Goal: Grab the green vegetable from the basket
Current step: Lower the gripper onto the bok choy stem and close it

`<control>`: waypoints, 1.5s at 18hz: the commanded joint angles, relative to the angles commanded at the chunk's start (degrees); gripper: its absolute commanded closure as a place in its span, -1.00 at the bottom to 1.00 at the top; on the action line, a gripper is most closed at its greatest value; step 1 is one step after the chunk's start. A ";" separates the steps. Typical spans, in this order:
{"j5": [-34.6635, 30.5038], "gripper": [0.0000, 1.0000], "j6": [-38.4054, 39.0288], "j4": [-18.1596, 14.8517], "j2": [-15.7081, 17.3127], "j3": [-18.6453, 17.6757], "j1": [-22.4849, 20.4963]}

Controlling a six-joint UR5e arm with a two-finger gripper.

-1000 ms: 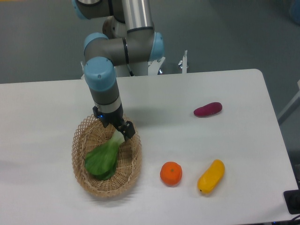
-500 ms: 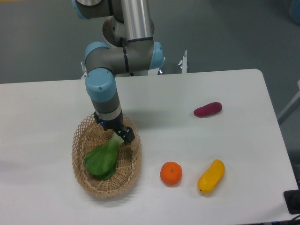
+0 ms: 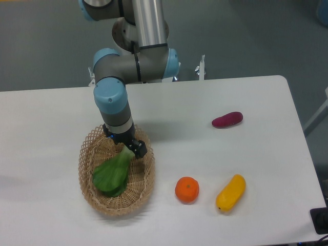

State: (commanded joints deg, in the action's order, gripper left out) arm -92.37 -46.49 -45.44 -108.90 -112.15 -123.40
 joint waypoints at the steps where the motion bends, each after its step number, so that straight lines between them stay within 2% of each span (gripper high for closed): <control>1: 0.00 -0.64 0.00 0.00 -0.09 0.00 0.00; 5: 0.00 -0.57 -0.26 0.00 -0.35 0.09 0.00; 12: 0.00 -0.01 -0.35 -0.18 -0.18 0.18 -0.09; 15: 0.00 0.14 -0.35 -0.18 0.09 0.18 -0.09; 20: 0.09 0.24 -0.35 -0.09 0.26 0.26 -0.09; 25: 0.09 0.24 -0.61 -0.18 0.79 0.97 -0.35; 27: 0.18 0.24 -0.70 -0.26 1.93 1.67 -0.70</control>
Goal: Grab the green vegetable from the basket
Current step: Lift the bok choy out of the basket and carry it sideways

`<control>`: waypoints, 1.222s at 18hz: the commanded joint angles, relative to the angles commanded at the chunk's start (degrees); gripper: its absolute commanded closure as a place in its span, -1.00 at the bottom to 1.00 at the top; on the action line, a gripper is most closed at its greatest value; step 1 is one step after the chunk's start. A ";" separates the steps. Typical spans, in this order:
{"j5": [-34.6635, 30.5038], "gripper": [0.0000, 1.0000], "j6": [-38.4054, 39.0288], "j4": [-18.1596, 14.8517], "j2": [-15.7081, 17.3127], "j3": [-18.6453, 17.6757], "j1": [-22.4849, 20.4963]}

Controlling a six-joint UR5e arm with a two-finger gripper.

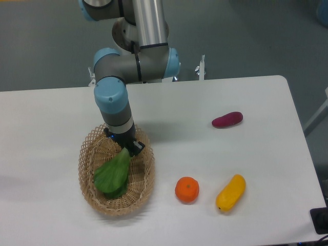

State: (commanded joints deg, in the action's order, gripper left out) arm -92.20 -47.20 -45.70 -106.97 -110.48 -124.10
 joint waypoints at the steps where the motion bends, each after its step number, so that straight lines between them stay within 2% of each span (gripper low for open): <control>1: 0.17 0.24 -0.17 0.00 0.53 0.35 -0.26; 5: 0.61 0.24 -1.49 -0.70 3.43 1.50 -2.54; 8: 1.92 0.23 -4.47 -0.97 5.45 2.63 -5.88; 11: 7.28 0.23 -6.67 -1.23 5.54 4.83 -10.88; 15: 8.52 0.23 -12.99 -1.58 5.46 7.29 -17.03; 20: 14.14 0.23 -23.62 -1.76 5.37 7.82 -26.70; 22: 15.03 0.23 -28.19 -1.93 5.11 7.91 -29.34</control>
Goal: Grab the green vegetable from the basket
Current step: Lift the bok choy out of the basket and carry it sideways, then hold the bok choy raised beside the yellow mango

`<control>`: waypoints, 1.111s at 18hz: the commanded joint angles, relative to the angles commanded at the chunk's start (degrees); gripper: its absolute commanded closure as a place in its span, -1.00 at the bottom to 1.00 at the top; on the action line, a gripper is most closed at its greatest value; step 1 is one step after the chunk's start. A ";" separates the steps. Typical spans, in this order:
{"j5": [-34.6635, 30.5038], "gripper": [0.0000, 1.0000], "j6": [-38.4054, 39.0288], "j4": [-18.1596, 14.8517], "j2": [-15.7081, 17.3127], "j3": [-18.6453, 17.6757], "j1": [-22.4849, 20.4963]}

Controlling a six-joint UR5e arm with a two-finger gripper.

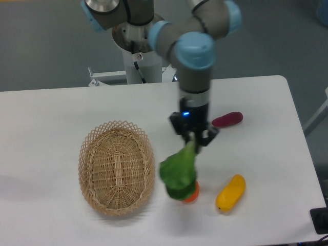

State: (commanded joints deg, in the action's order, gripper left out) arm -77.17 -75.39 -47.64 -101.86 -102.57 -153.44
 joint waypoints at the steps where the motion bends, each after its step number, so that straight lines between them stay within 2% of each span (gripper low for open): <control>1: 0.35 0.23 -1.68 -0.09 -0.26 0.26 -1.14; 4: 0.79 0.23 -3.79 -0.35 -0.35 0.44 -3.35; 6: 0.79 0.23 -5.99 -1.66 -0.35 0.44 -4.40; 20: 0.88 0.23 -5.65 -1.76 -0.35 0.53 -4.23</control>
